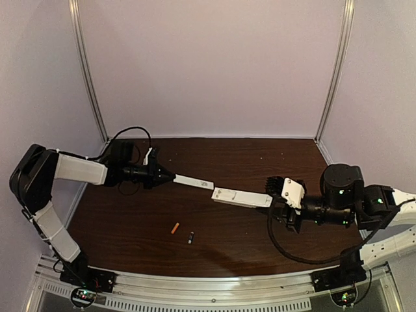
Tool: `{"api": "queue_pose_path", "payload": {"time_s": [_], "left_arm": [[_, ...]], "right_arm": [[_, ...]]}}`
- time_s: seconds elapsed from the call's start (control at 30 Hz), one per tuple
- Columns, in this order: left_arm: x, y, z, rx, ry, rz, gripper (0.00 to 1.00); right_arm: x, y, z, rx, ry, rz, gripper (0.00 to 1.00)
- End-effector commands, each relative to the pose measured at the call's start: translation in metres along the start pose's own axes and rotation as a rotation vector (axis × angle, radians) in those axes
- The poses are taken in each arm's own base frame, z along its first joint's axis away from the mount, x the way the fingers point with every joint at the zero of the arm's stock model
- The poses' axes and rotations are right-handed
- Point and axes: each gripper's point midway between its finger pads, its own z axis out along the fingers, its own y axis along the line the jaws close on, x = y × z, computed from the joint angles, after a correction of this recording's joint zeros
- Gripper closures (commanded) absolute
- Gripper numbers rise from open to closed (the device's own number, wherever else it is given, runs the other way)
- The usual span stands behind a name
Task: Load the batteries into the remote control
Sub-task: Place the battery cover at the center of the board, then pass from the right arm to the left
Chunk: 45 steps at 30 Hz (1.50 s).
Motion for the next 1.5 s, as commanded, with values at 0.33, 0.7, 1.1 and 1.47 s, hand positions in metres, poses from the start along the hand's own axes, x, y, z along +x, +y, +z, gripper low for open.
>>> {"api": "queue_pose_path", "payload": {"time_s": [0.33,0.7,1.1,1.47], "left_arm": [[0.018,0.095,0.018,-0.192,0.032,-0.069,1.0],[0.014,0.108,0.006,-0.276,0.014,-0.085,0.45],[0.004,-0.111,-0.069,0.022,-0.178,0.679,0.33],[0.129,-0.211,-0.086,0.255,0.0,1.206,0.28]], "right_arm": [[-0.024,0.007,-0.005,-0.074,-0.07,0.047,1.0],[-0.027,0.007,-0.006,-0.074,-0.074,0.058,1.0],[-0.038,0.023,-0.013,-0.182,-0.127,0.089,0.99],[-0.051,0.04,-0.002,-0.291,-0.105,0.068,0.99]]}}
